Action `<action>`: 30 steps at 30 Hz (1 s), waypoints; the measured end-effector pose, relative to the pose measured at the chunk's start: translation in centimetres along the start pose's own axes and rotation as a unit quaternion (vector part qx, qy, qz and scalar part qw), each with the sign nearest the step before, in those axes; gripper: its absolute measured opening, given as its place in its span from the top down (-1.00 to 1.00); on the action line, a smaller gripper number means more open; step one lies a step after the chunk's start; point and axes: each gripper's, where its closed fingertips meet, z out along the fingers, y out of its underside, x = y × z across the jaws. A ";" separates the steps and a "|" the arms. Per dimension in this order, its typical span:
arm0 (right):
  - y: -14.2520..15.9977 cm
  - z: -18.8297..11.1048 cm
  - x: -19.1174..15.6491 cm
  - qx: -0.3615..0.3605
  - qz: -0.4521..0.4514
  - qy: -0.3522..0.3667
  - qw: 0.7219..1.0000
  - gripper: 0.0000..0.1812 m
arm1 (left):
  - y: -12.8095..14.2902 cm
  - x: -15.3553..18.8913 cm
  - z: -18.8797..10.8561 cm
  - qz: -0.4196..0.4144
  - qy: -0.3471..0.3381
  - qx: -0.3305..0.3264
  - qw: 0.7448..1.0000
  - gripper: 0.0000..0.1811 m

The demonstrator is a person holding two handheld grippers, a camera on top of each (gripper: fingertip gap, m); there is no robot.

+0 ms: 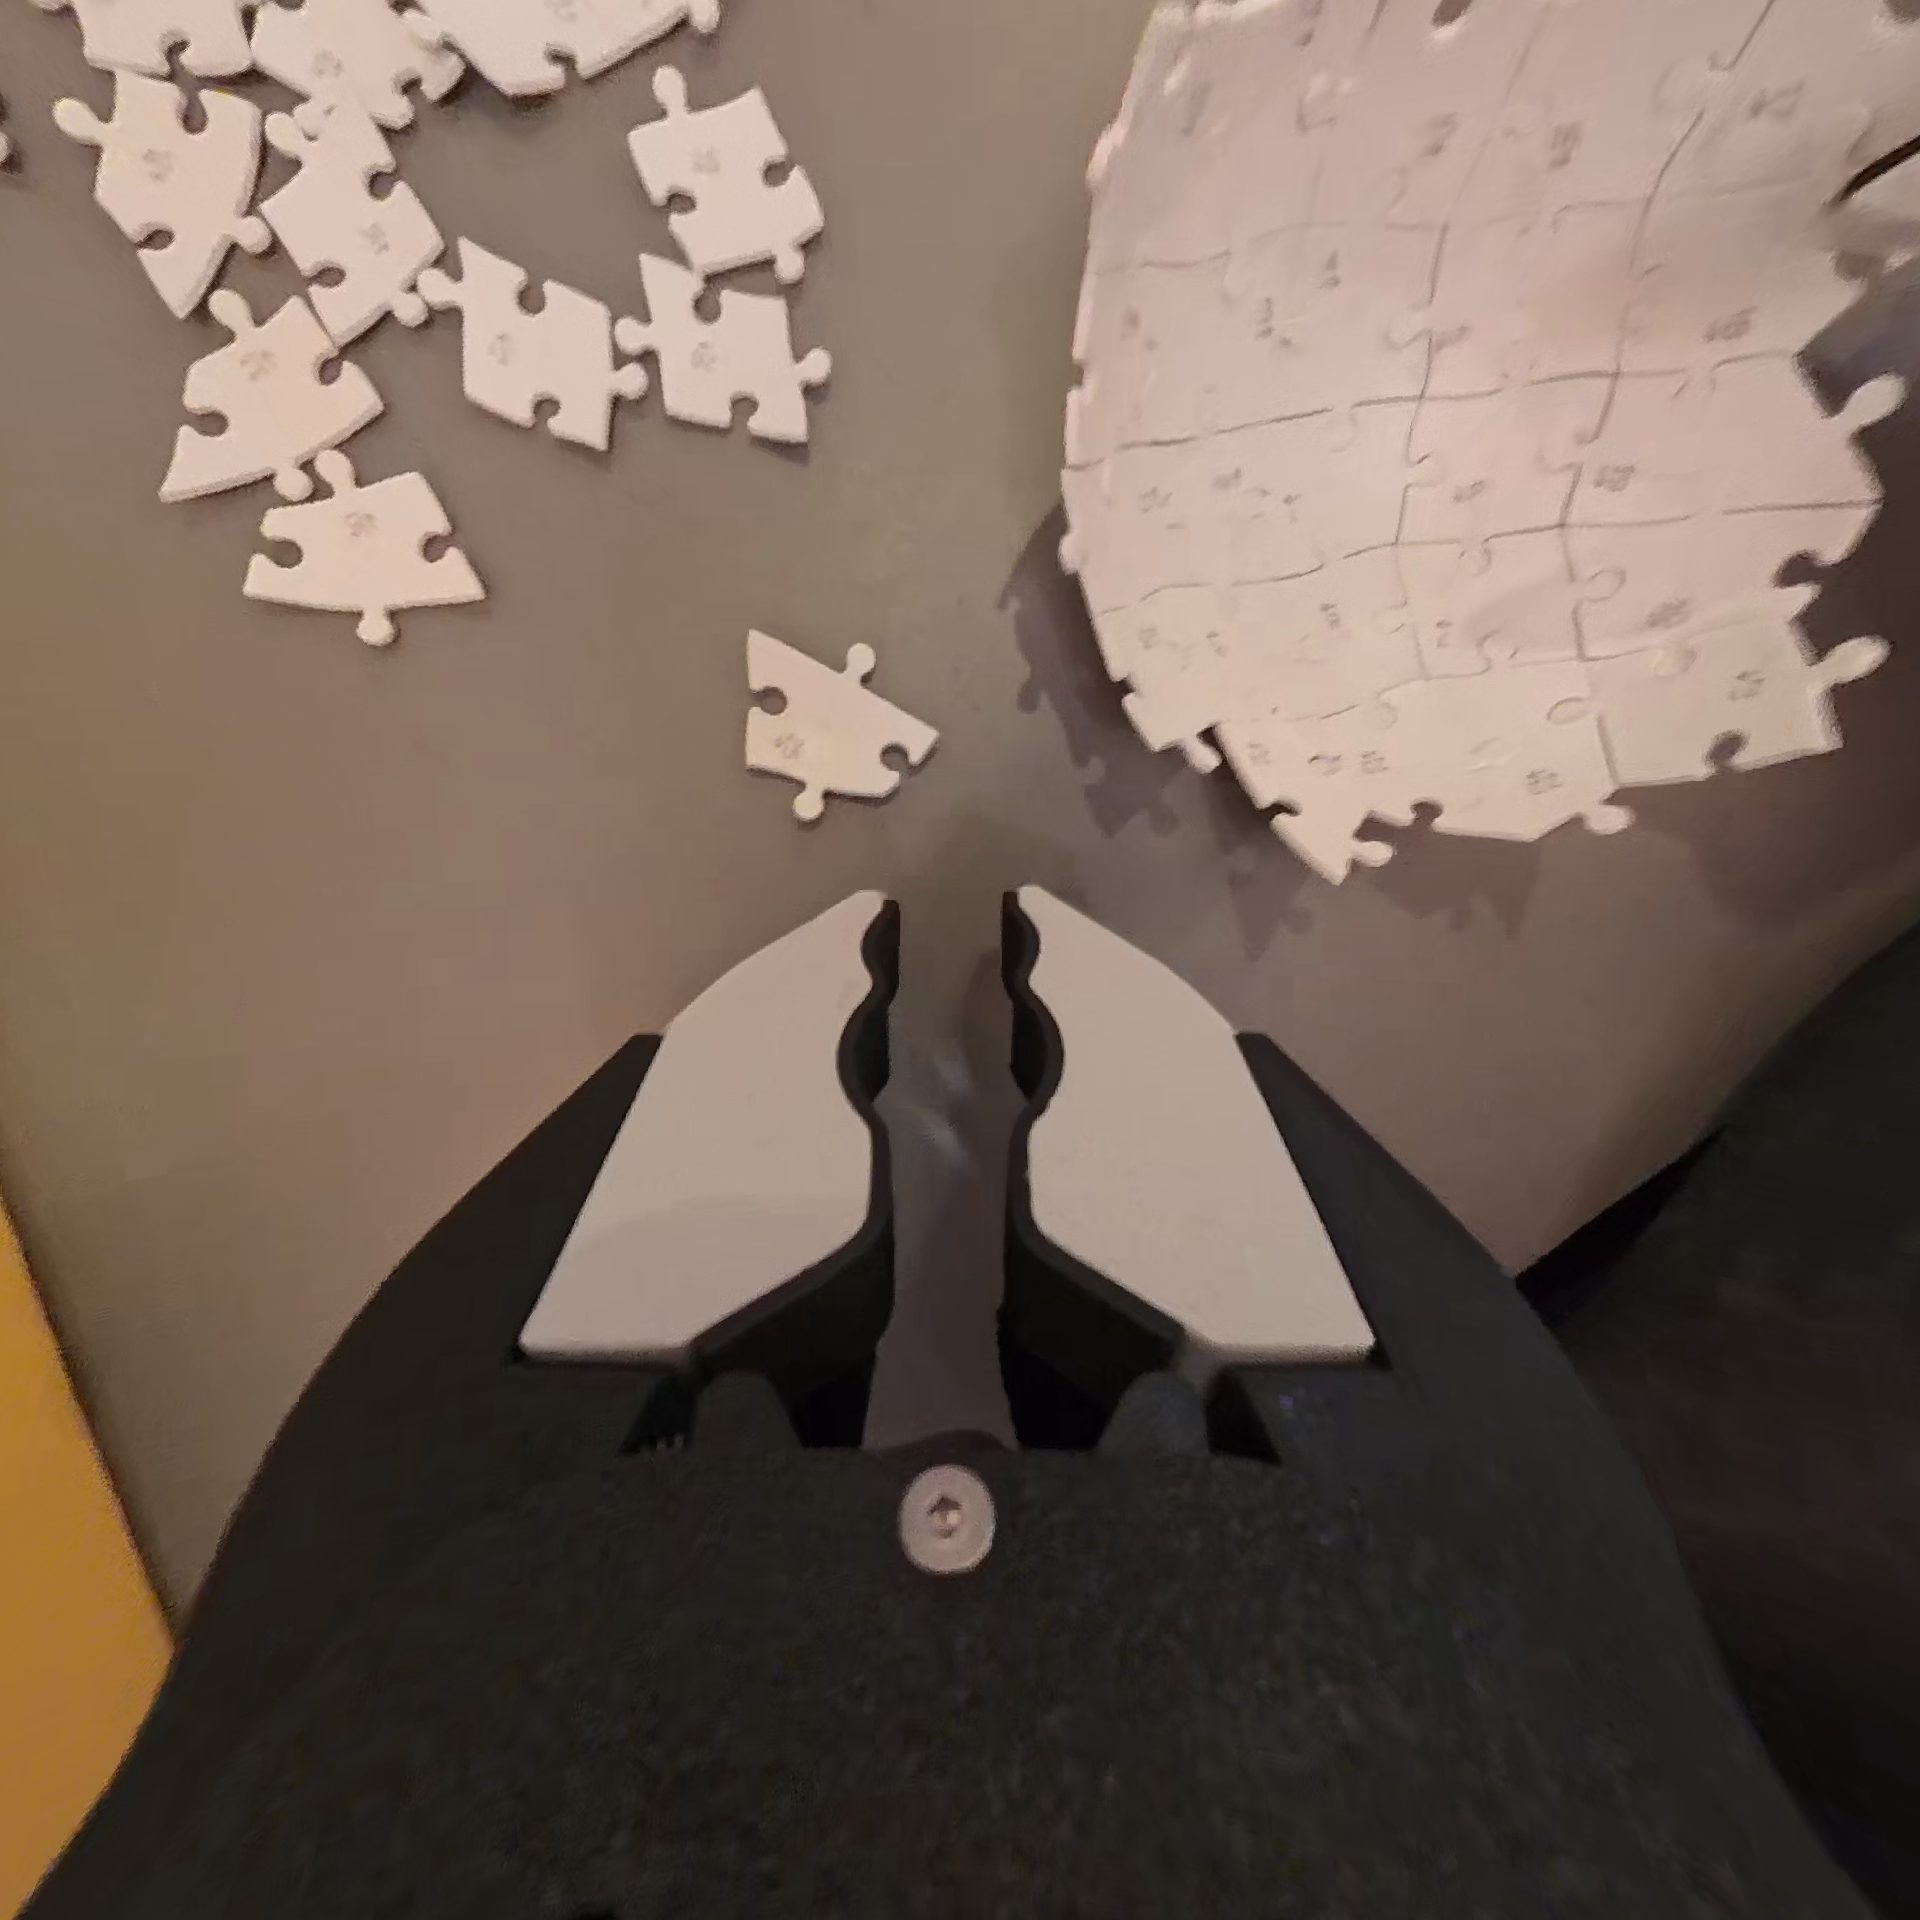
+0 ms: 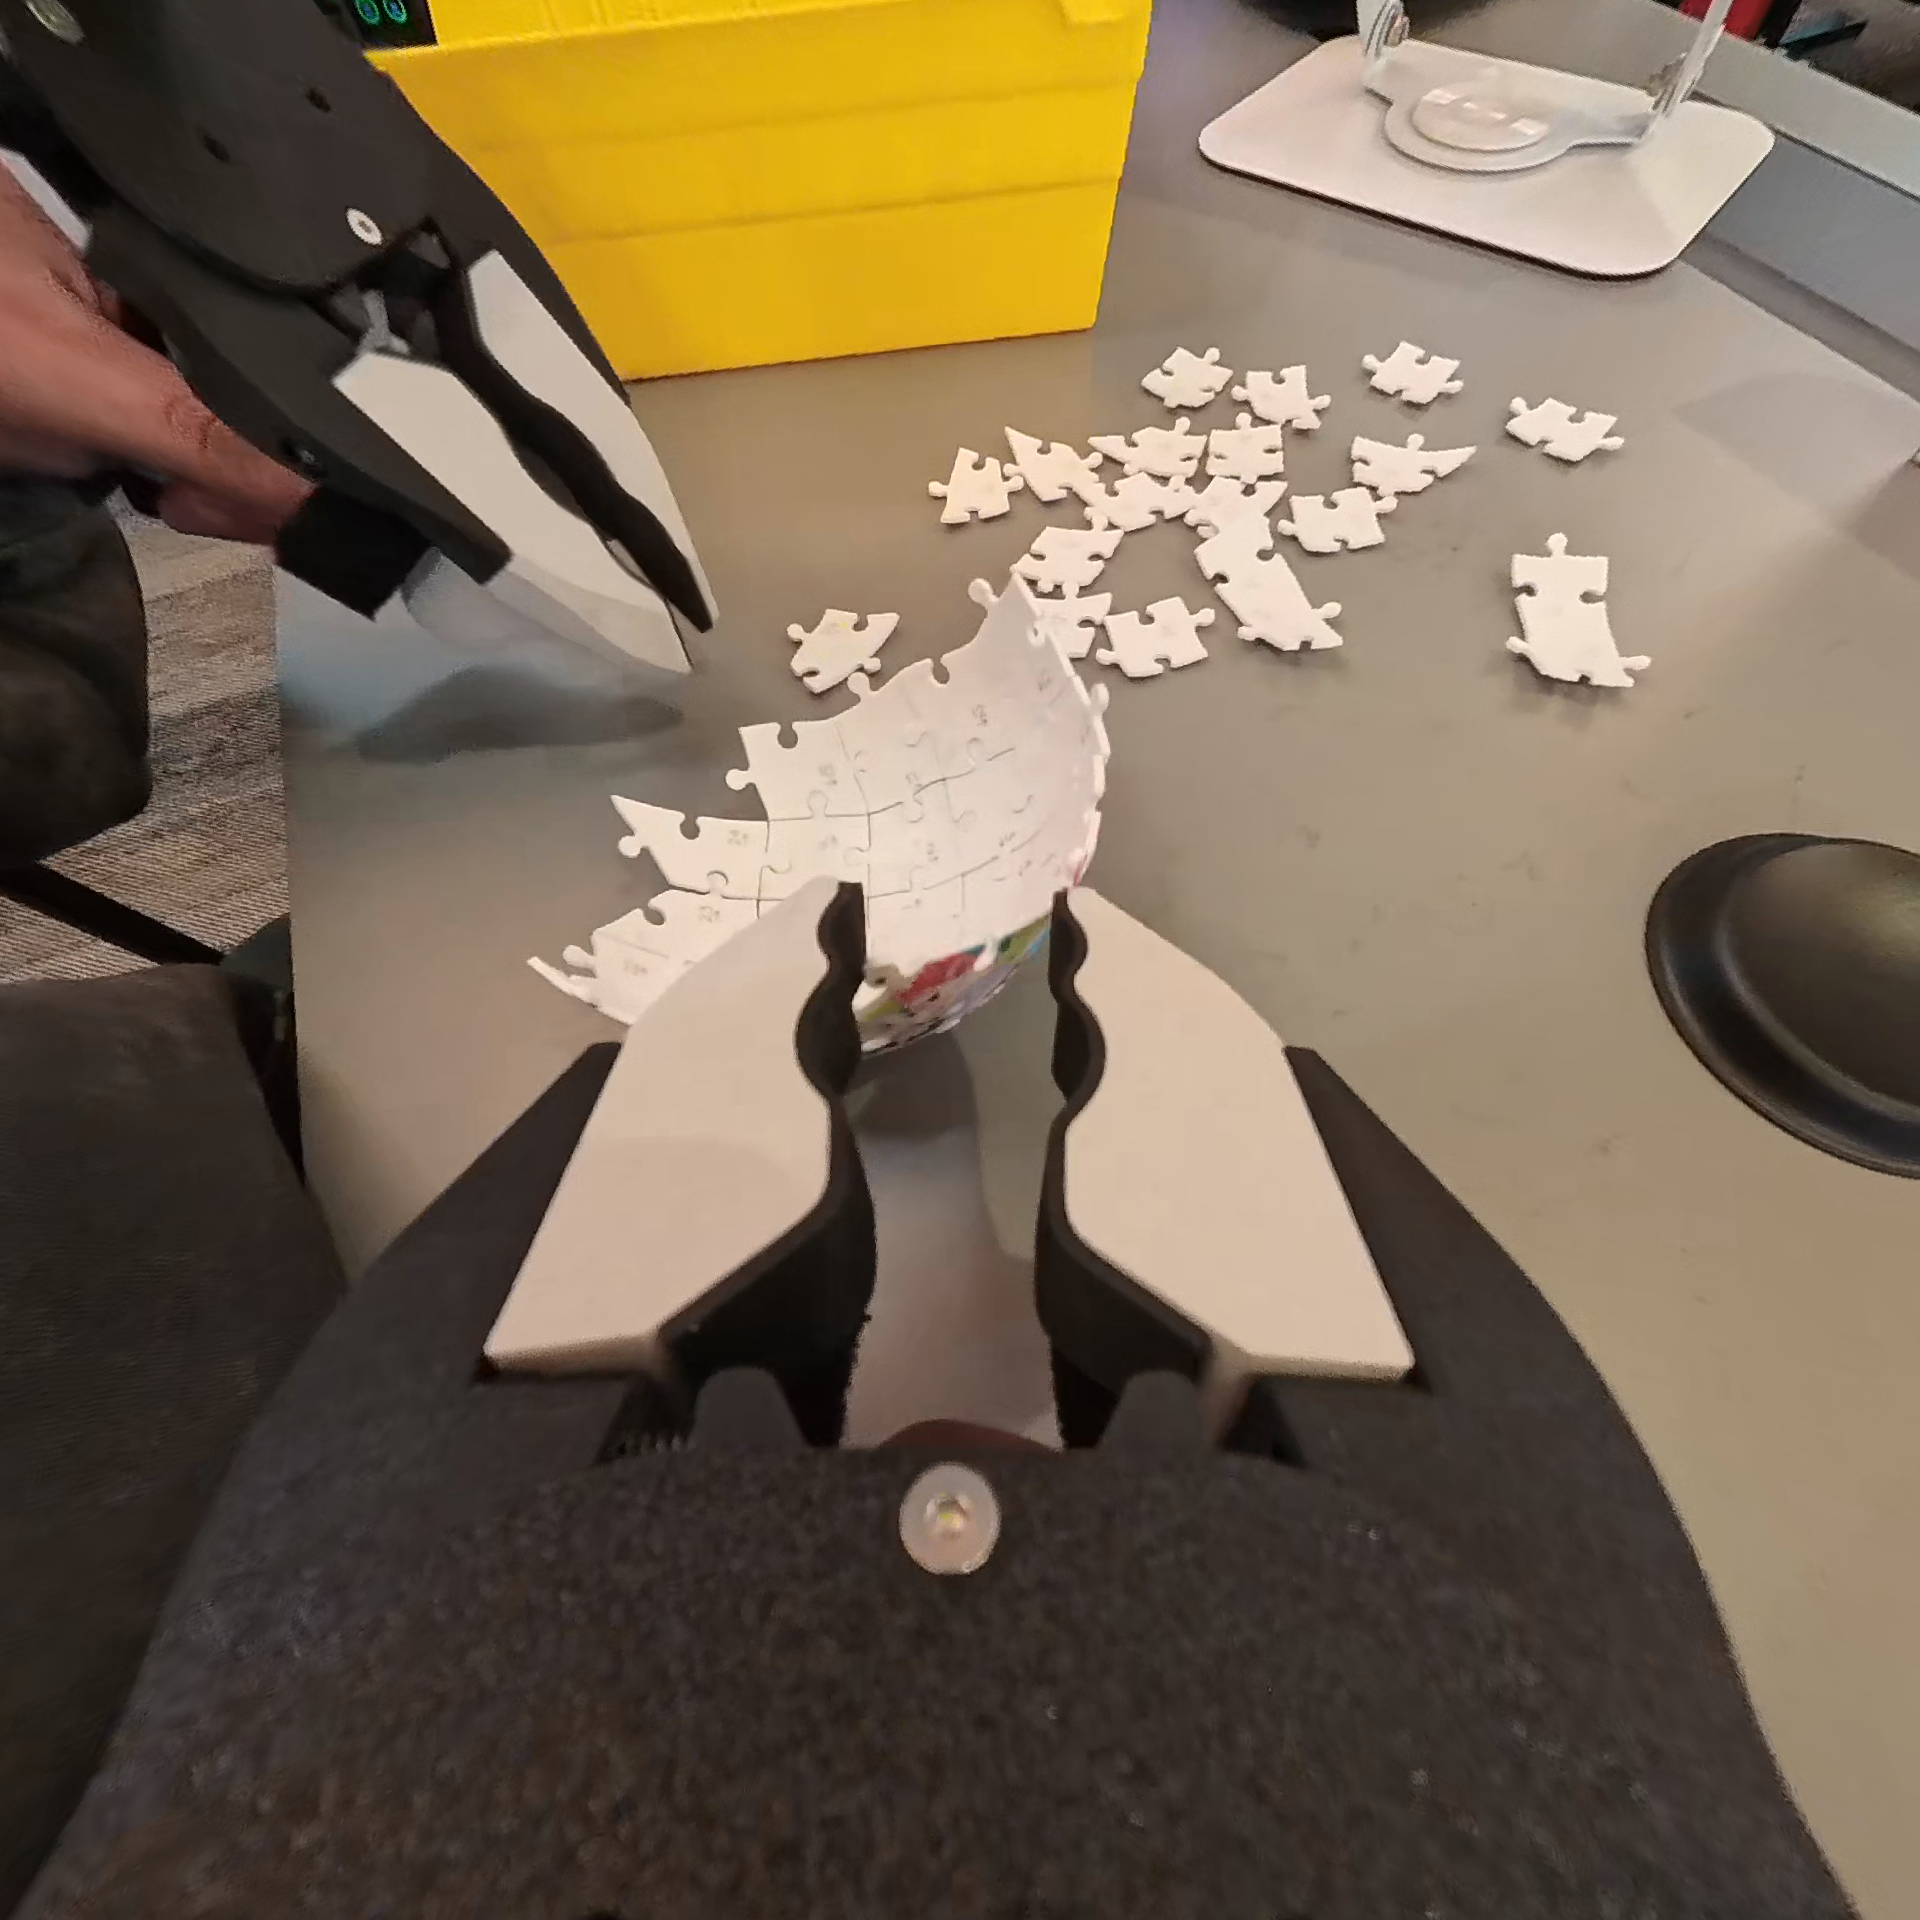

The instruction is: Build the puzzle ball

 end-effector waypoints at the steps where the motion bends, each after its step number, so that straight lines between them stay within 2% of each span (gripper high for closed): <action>1: 0.0 0.0 0.0 -0.001 -0.002 0.001 1.000 0.64 | 0.3 -0.4 0.1 0.003 -0.010 -0.008 1.000 0.79; 4: 0.0 -0.1 0.1 -0.001 -0.005 0.005 1.000 0.64 | 0.8 -1.6 -0.1 -0.015 -0.017 -0.010 1.000 0.76; 8: 0.2 -0.1 0.1 -0.002 0.002 -0.001 1.000 0.63 | -0.5 -2.4 0.0 -0.021 -0.003 0.027 0.999 0.73; 14: 0.5 -0.2 0.0 -0.004 0.001 -0.002 1.000 0.63 | -0.9 -3.6 1.6 0.090 -0.039 0.004 0.995 0.59; 19: 0.8 -0.6 0.6 -0.001 0.018 -0.004 1.000 0.62 | -1.5 -2.8 2.6 0.120 -0.008 0.005 0.993 0.50; 25: 1.2 -0.7 1.0 -0.003 0.028 -0.004 1.000 0.61 | -1.8 -2.2 3.0 0.142 0.024 0.000 0.990 0.62; 30: 1.2 -0.7 1.0 -0.003 0.024 -0.002 1.000 0.61 | -1.8 -2.4 2.8 0.179 0.007 -0.009 0.984 0.63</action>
